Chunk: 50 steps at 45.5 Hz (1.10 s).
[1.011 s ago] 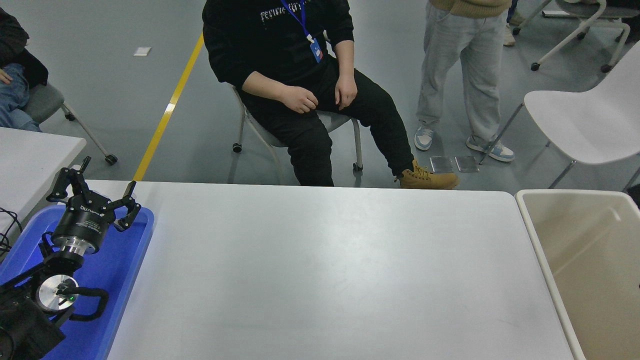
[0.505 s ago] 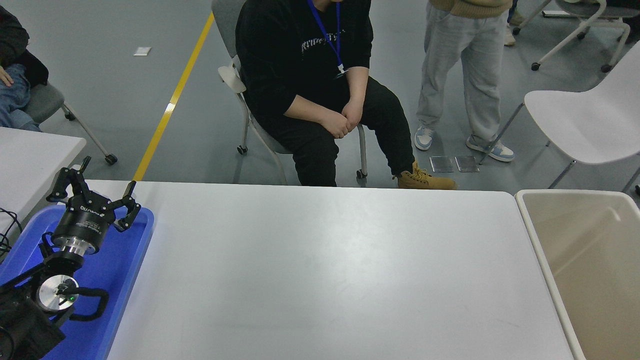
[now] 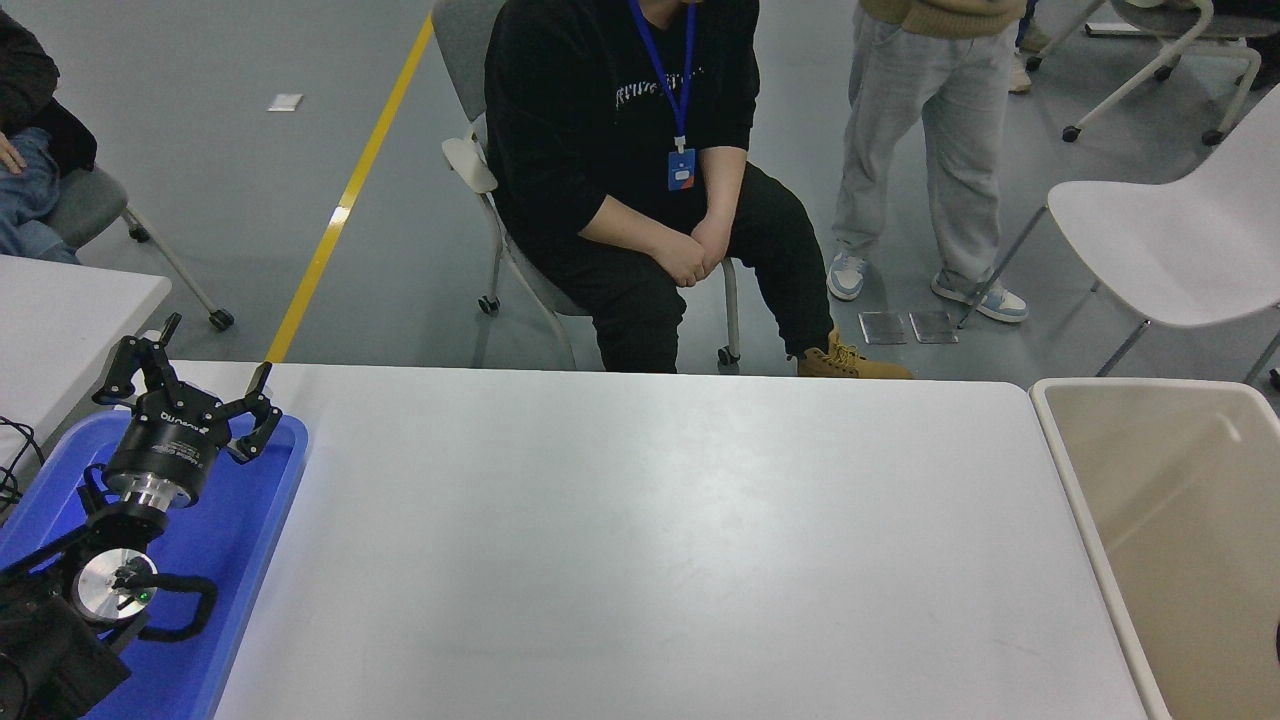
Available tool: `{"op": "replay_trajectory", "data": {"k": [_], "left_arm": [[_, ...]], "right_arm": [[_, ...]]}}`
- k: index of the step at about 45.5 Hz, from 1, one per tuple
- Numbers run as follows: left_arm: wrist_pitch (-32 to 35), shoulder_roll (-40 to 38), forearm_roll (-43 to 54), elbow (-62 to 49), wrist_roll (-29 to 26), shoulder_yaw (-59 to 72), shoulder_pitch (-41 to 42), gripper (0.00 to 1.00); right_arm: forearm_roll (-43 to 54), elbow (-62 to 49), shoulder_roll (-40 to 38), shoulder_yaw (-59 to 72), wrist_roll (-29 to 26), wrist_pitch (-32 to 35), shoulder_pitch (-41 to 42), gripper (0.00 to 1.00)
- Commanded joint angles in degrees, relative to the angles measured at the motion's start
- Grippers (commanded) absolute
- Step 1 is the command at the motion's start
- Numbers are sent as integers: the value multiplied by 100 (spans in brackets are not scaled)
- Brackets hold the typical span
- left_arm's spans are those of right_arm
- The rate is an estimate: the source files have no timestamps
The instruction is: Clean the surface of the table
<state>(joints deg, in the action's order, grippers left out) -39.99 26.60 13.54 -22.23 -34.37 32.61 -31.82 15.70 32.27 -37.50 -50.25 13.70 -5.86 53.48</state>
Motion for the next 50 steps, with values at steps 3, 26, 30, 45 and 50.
{"op": "replay_trajectory", "data": {"k": [3, 26, 30, 45, 50], "left_arm": [[0, 3, 0, 0, 0, 0, 0, 100], [0, -6, 0, 0, 0, 0, 0, 100], [0, -6, 0, 0, 0, 0, 0, 100], [0, 3, 0, 0, 0, 0, 0, 100], [0, 3, 0, 0, 0, 0, 0, 100]], "right_arm": [[-23, 1299, 129, -591, 36, 383, -681, 99], [-5, 1317, 1131, -1145, 739, 1412, -1964, 99], [47, 1274, 1219, -1119, 871, 1500, -2201, 99], [65, 1229, 1509, -706, 1046, 1508, -2579, 99], [65, 1229, 1570, -653, 1152, 1465, -2650, 99]]}}
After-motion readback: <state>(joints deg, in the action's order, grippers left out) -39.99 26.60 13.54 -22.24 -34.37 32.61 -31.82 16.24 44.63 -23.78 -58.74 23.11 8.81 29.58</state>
